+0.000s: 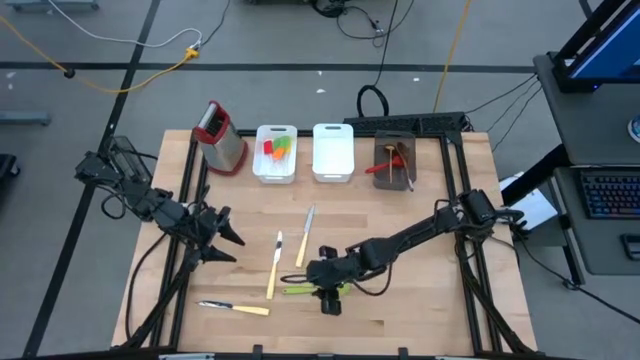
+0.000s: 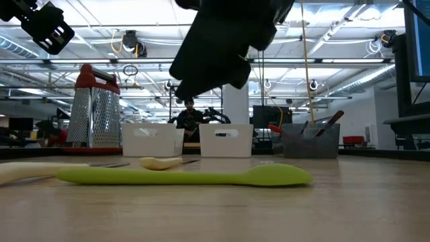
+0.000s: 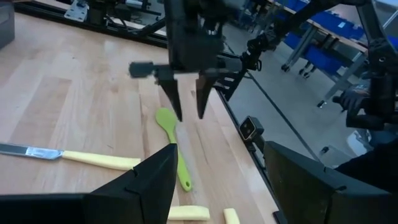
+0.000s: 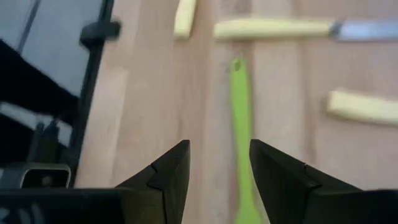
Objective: Pick & Place Kitchen Items
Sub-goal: Put the light green serving spoon into the black bin
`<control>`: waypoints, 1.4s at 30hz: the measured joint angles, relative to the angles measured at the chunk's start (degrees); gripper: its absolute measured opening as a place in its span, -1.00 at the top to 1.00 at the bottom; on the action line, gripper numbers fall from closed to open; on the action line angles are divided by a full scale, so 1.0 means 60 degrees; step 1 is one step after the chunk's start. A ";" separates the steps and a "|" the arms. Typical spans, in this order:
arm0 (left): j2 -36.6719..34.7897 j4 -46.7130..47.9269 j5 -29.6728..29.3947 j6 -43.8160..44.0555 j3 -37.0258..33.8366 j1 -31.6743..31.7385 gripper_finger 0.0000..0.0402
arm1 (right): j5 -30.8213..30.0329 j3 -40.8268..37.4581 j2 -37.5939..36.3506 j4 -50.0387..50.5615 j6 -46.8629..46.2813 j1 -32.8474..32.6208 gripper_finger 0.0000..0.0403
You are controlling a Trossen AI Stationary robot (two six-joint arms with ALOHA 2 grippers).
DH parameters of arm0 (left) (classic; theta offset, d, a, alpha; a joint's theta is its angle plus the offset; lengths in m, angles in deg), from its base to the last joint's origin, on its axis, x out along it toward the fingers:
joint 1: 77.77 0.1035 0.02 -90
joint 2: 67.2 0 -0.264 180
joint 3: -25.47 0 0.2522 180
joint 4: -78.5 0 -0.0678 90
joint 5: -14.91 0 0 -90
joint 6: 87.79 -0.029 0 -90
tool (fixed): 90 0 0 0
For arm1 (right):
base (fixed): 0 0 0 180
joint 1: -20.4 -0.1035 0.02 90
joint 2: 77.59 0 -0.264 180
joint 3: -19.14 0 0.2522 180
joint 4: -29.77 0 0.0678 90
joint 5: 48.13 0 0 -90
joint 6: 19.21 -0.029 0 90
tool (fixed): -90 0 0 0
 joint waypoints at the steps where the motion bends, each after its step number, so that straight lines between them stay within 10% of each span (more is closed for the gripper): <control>1: 0.0000 0.0001 0.0000 0.0004 0.0000 0.0000 -0.20 | 0.0028 -0.0003 0.0044 0.0147 0.0032 -0.0021 0.21; 42: 0.0164 -0.0003 0.0005 0.0143 0.0000 0.0004 -0.20 | 0.0205 -0.0013 0.1055 0.1076 0.0896 0.0010 0.21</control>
